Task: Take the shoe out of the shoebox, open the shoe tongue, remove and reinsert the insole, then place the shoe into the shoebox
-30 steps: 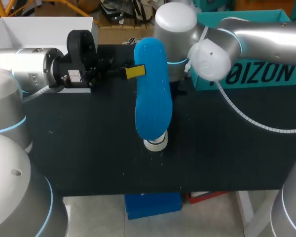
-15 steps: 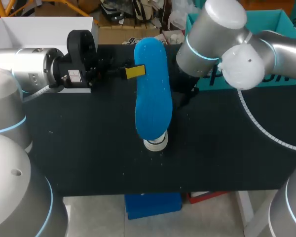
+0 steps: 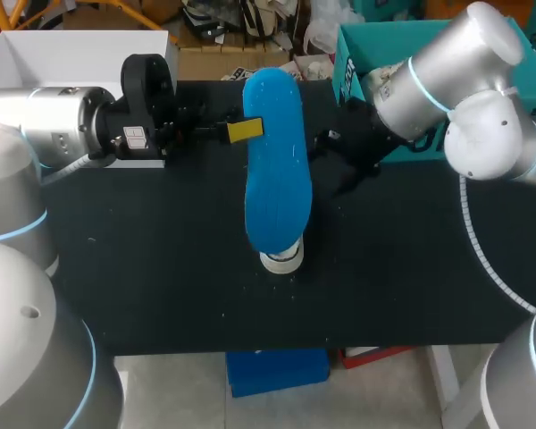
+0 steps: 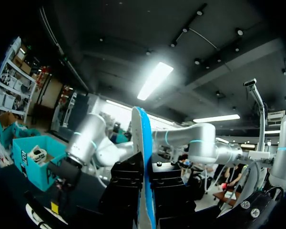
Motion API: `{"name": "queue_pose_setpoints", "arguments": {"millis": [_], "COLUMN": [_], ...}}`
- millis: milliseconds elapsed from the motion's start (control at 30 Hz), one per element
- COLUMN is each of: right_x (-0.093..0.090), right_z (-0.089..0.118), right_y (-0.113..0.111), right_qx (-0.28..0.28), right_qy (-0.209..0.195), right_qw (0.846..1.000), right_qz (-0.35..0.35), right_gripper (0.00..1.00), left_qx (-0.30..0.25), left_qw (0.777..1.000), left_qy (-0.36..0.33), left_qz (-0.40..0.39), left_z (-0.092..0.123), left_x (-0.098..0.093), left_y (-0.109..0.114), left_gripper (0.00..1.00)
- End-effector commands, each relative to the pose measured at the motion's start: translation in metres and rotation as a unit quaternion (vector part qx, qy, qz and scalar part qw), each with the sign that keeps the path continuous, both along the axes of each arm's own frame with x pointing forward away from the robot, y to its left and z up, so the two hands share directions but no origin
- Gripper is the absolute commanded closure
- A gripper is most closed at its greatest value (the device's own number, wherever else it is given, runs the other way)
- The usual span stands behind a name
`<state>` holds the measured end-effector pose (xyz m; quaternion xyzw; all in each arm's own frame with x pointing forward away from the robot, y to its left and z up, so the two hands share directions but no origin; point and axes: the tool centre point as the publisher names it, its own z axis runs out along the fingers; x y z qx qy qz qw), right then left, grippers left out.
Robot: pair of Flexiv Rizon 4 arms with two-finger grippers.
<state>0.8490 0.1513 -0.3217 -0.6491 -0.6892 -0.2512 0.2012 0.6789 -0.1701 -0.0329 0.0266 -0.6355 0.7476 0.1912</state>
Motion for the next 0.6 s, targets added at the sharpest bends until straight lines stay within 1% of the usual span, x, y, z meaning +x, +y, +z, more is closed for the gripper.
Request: {"name": "queue_pose_setpoints", "arguments": {"millis": [33, 100, 267, 367, 600], "right_x": [-0.002, -0.001, 0.004, 0.004, 0.002], "right_z": [-0.002, 0.002, 0.013, 0.022, 0.034], "right_y": [-0.006, -0.008, -0.011, -0.010, -0.009], "right_qx": [0.068, 0.111, 0.162, 0.207, 0.236], "right_qy": [0.011, 0.019, 0.022, 0.023, 0.019], "right_qw": [0.998, 0.994, 0.986, 0.978, 0.971], "right_qz": [-0.003, -0.011, -0.020, -0.027, -0.035], "right_gripper": [0.00, 0.00, 0.00, 0.00, 0.00], "left_qx": [0.000, 0.000, 0.000, 0.000, 0.000], "left_qw": [1.000, 1.000, 1.000, 1.000, 1.000], "left_qy": [-0.001, -0.001, -0.001, -0.001, -0.001], "left_qz": [0.001, 0.001, 0.001, 0.001, 0.001], "left_z": [-0.001, -0.001, -0.001, -0.001, -0.001], "left_x": [0.000, 0.000, 0.000, 0.000, 0.000], "left_y": [-0.002, -0.002, -0.002, -0.002, -0.002], "left_gripper": [1.00, 1.00, 1.00, 1.00, 1.00]}}
